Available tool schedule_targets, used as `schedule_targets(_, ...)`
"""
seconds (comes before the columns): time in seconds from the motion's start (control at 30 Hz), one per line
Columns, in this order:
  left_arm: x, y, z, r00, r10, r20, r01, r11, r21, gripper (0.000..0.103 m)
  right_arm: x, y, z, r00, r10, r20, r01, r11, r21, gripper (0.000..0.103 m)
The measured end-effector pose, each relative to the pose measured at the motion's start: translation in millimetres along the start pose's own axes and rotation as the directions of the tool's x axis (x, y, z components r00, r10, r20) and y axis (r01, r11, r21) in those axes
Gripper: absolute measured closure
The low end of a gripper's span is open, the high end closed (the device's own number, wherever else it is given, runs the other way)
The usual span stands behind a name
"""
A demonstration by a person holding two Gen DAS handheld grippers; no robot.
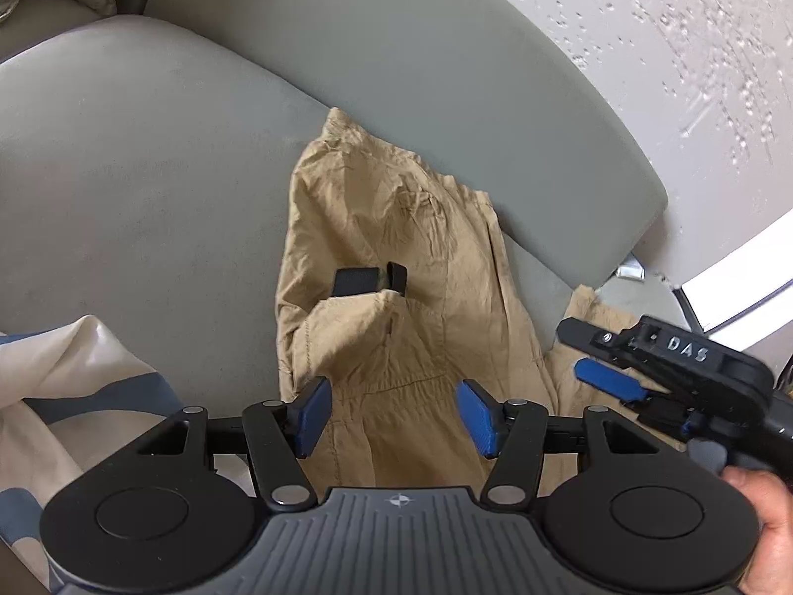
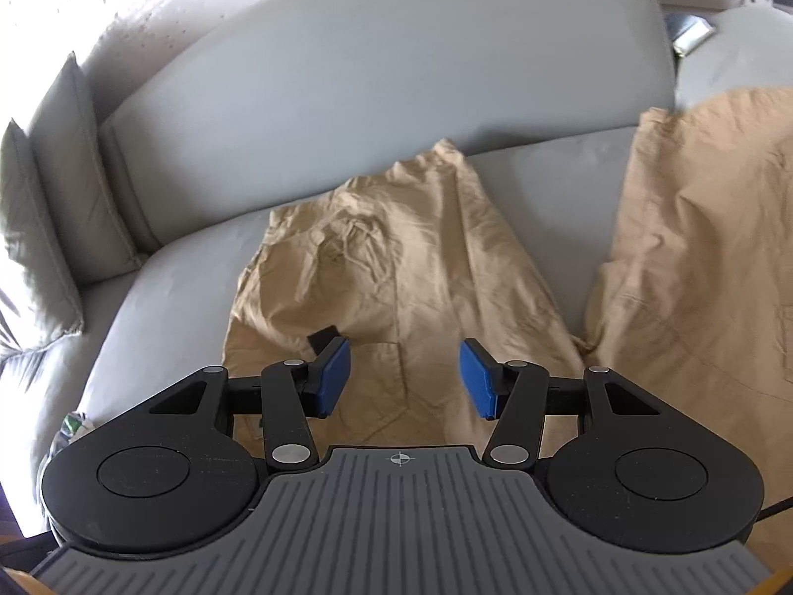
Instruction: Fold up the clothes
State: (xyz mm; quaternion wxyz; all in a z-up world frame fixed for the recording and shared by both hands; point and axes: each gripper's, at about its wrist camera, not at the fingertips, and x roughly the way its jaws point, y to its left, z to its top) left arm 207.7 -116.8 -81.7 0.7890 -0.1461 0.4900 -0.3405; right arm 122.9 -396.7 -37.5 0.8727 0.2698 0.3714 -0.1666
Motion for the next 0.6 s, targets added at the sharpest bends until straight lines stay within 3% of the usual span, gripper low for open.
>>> schedule_targets(0.1, 3.9, -4.7, 0.6, 0.999, -0.029, -0.024, 0.030, 0.999, 0.033, 0.048, -9.5, -3.2, 0.2, 1.000, -0.006, 0.021, 0.006, 1.000, 0.011, 0.047)
schedule_targets(0.17, 5.2, -9.7, 1.0, 0.999, -0.046, -0.028, 0.048, 0.997, 0.064, 0.049, -34.5, 7.1, 0.3, 0.993, -0.052, 0.109, 0.056, 0.998, -0.032, 0.049)
schedule_targets(0.23, 3.5, -15.4, 0.4, 0.997, -0.068, -0.035, 0.071, 0.993, 0.092, 0.050, -60.6, 18.0, 0.4, 0.975, -0.096, 0.202, 0.113, 0.991, -0.072, 0.055)
schedule_targets(0.3, -9.6, -20.1, 0.7, 0.987, -0.148, -0.055, 0.151, 0.987, 0.055, 0.053, -86.7, 28.8, 0.5, 0.946, -0.134, 0.295, 0.172, 0.979, -0.107, 0.055)
schedule_targets(0.37, -39.0, -28.9, 0.8, 0.966, -0.258, -0.028, 0.259, 0.965, 0.030, 0.053, -140.9, 52.6, -10.6, 0.881, -0.125, 0.456, 0.220, 0.962, -0.163, 0.055)
schedule_targets(0.43, -83.8, -44.1, -5.7, 0.944, -0.325, 0.047, 0.319, 0.941, 0.112, 0.048, -202.0, 65.6, -30.1, 0.795, -0.069, 0.602, 0.235, 0.951, -0.201, 0.044)
schedule_targets(0.5, -119.0, -51.7, -19.5, 0.937, -0.341, 0.079, 0.323, 0.929, 0.182, 0.041, -212.1, 49.8, -43.8, 0.819, -0.089, 0.567, 0.207, 0.967, -0.147, 0.035)
schedule_targets(0.6, -133.4, -44.9, -42.9, 0.958, -0.287, 0.003, 0.282, 0.943, 0.177, 0.044, -223.0, 23.7, -63.7, 0.862, -0.120, 0.493, 0.167, 0.984, -0.053, 0.029)
